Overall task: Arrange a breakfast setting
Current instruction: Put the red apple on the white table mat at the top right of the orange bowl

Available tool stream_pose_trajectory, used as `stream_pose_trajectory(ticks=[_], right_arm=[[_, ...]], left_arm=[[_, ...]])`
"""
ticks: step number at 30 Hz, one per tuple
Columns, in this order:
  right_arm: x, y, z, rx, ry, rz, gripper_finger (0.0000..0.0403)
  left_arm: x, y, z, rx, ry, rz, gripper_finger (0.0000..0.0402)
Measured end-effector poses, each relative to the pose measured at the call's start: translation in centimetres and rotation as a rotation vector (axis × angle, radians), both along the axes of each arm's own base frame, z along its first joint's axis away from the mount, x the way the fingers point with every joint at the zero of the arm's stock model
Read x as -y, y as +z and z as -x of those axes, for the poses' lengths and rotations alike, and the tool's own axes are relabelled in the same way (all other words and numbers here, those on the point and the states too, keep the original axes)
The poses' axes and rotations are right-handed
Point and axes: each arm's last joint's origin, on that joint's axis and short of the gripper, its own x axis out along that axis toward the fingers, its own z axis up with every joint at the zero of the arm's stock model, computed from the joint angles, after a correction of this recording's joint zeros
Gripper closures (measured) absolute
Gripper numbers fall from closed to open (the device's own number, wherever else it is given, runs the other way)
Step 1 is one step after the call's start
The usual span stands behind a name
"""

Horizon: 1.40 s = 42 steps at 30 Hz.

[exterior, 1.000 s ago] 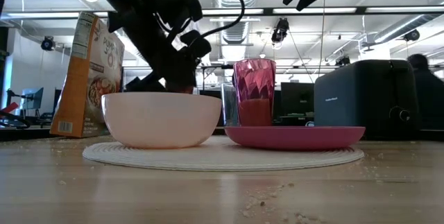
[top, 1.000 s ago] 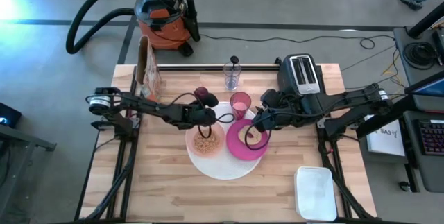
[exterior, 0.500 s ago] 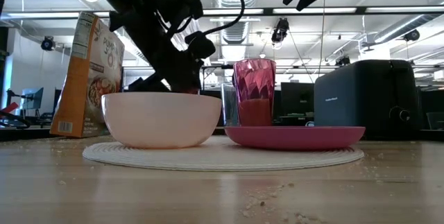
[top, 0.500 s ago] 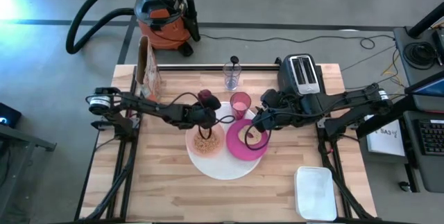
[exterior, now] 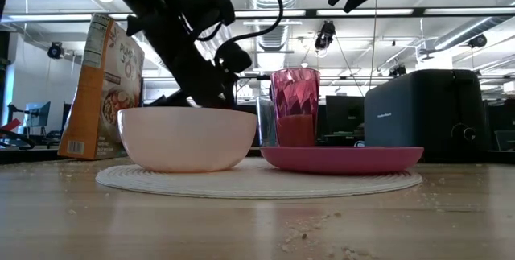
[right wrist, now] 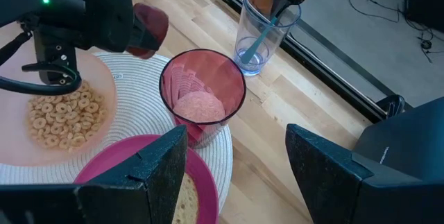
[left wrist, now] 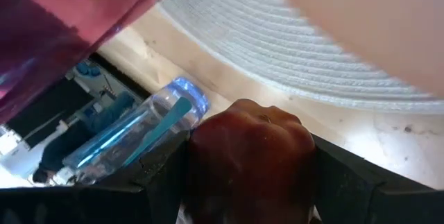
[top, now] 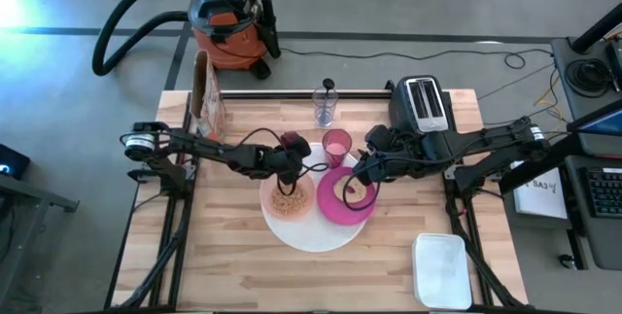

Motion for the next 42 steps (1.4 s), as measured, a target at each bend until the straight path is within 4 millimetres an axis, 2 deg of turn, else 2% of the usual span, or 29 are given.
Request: stream_pose_trajectory(ticks=[10, 18, 26, 34, 42], right_arm=[[0.0, 0.0, 0.0, 0.001, 0.0, 0.0, 0.017], [0.0, 0.1, -0.2, 0.024, 0.0, -0.005, 0.017], [0.0, 0.1, -0.2, 0.029, 0.0, -0.006, 0.017], [-0.1, 0.1, -0.3, 0.034, 0.0, -0.007, 0.017], [-0.1, 0.2, -0.4, 0.044, 0.0, -0.009, 0.017]], left_arm=[[-0.3, -2.0, -0.5, -0.051, 0.023, -0.022, 0.0165], [-0.5, -2.4, -1.7, -0.028, 0.041, -0.043, 0.0163], [-0.7, -2.6, -1.7, -0.031, 0.03, -0.016, 0.0132], [-0.7, -2.6, -1.7, -0.021, 0.039, -0.007, 0.0125], [-0.7, -2.6, -1.7, -0.002, 0.057, 0.001, 0.0071]])
